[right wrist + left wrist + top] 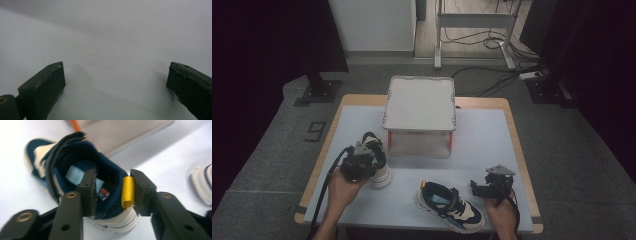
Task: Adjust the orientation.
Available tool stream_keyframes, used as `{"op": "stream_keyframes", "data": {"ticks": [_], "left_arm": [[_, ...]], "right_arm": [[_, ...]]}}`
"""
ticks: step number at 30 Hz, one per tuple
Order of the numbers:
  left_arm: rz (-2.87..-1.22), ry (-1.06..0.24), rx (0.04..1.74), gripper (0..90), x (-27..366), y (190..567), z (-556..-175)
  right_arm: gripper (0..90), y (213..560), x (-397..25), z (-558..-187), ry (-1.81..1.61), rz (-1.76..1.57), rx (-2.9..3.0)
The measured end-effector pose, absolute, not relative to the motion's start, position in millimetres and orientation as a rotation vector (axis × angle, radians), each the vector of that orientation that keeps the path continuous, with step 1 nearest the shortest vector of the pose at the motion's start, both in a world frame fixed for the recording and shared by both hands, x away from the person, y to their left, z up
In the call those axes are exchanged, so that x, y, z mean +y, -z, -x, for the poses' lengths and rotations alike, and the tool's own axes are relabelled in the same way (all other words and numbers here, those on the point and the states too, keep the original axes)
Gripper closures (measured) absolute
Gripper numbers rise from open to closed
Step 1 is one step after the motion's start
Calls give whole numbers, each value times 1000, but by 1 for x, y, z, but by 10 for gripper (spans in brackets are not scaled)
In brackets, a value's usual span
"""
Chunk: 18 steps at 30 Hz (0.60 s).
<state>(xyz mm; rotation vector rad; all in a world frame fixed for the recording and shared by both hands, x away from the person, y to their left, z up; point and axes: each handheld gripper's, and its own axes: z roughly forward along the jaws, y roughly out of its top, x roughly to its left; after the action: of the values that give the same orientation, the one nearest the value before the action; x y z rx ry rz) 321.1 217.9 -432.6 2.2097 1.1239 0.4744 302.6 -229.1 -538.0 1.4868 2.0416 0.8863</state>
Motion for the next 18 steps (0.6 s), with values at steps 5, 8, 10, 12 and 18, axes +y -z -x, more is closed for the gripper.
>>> {"op": "stream_keyframes", "data": {"ticks": [5,8,10,12,18], "left_arm": [[-2203,-551,1184,445,234,432,-314],[-2196,-574,1223,383,245,432,-312],[-2191,-575,1248,357,253,431,-311],[-2187,-582,1268,342,261,431,-310],[-2159,-600,1321,301,288,430,-304]], "right_arm": [[15,538,-229,-303,-887,-1486,2041],[14,538,-229,-303,-887,-1487,2040],[14,538,-229,-303,-886,-1487,2042],[15,538,-229,-303,-886,-1487,2042],[14,538,-229,-303,-886,-1486,2042]]}}
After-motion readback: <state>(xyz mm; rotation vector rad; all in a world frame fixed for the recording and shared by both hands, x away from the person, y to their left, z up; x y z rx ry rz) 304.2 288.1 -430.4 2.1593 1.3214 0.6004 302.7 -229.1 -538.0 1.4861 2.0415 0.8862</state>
